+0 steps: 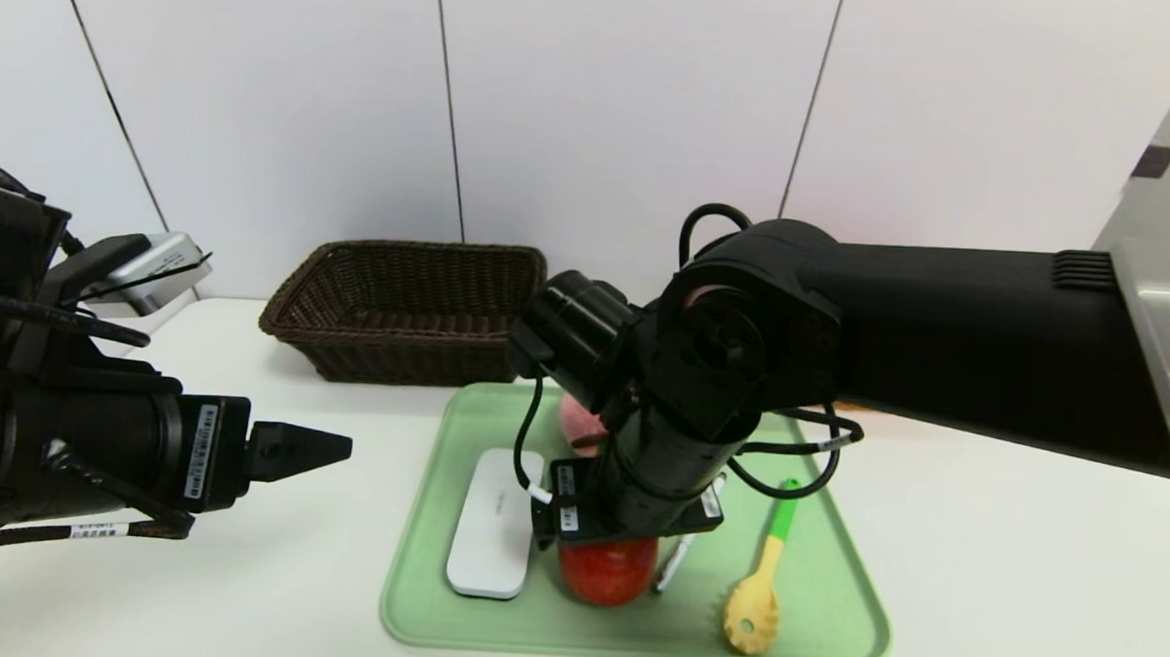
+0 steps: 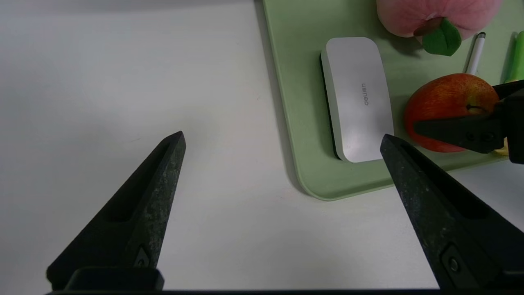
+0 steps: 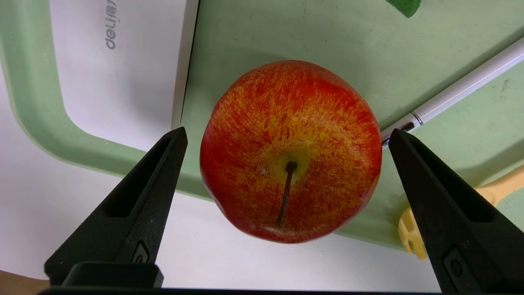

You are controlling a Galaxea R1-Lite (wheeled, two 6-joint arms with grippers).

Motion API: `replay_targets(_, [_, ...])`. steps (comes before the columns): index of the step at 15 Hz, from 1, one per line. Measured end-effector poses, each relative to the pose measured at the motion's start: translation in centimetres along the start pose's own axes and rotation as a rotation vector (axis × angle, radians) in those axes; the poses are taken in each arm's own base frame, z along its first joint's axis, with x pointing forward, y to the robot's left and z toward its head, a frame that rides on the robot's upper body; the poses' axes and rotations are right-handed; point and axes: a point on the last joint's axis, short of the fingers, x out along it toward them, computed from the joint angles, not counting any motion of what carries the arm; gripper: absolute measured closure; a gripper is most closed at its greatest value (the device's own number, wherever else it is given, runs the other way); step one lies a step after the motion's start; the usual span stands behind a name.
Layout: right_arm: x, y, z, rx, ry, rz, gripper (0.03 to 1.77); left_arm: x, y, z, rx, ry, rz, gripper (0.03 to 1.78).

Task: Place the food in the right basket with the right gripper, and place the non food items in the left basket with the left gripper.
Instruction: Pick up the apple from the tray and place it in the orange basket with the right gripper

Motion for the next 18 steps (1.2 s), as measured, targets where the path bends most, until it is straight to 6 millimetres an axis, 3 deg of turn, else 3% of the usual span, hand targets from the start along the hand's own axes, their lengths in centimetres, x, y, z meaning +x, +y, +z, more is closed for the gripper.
replay_targets(6, [1.3,0.1,0.0,0.002,0.025,-0.019,0.10,0.0,0.0,-0.1,-0.012,0.004,0.000,0.12])
replay_targets(9, [1.5,0.1,0.0,0.002,0.029,-0.020,0.52,-0.1,0.0,-0.1,-0.014,0.000,-0.001,0.12])
replay_targets(13, [1.4,0.1,0.0,0.002,0.033,-0.021,0.56,-0.4,0.2,-0.5,-0.014,0.003,-0.002,0.12])
replay_targets(16, [-0.4,-0.3,-0.1,0.006,0.005,-0.001,0.57,-0.7,0.3,-0.7,-0.014,-0.003,-0.001,0.12])
replay_targets(18, [-3.0,-0.9,-0.1,0.012,-0.045,0.034,0.57,-1.0,0.3,-0.7,-0.014,-0.013,-0.003,0.12])
